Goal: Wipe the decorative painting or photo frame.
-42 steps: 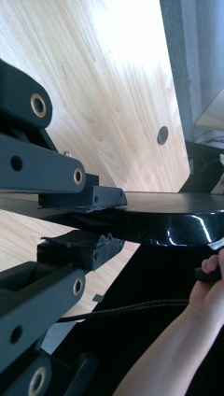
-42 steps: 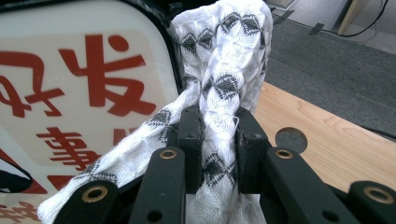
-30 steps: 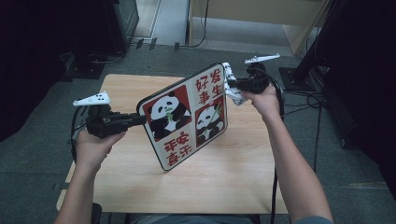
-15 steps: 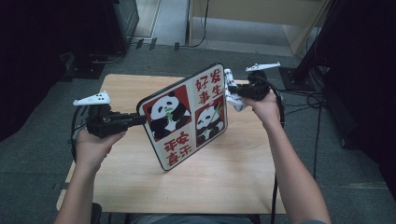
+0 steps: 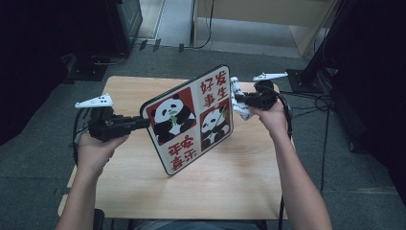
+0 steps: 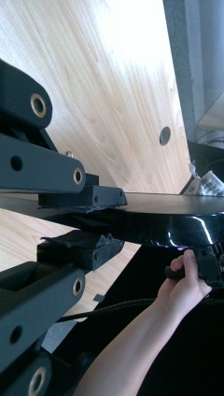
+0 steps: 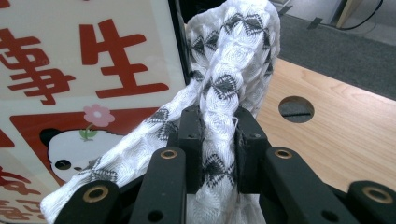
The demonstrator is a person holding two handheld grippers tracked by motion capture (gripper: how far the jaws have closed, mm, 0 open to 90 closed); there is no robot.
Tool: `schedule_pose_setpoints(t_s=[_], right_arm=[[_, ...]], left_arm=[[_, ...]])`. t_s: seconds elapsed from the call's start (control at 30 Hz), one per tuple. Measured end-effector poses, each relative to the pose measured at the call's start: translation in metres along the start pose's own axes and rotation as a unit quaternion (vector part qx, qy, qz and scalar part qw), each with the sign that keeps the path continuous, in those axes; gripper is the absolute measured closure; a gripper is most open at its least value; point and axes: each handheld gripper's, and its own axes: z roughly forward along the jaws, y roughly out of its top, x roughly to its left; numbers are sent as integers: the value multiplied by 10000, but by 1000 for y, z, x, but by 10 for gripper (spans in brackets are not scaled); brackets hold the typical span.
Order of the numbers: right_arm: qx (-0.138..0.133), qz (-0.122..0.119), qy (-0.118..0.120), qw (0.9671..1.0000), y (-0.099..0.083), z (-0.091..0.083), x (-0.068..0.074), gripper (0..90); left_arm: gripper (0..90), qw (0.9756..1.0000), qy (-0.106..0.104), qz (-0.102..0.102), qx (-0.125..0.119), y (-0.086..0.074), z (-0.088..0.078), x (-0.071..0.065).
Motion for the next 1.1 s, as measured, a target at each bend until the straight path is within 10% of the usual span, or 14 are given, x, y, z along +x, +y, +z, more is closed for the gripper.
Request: schedule_pose_setpoints(t_s=[1.1], right_arm=[[100, 193, 100, 9997, -30, 11, -10, 777]], left_arm=[[784, 10000, 39, -1, -1, 0, 1, -1]])
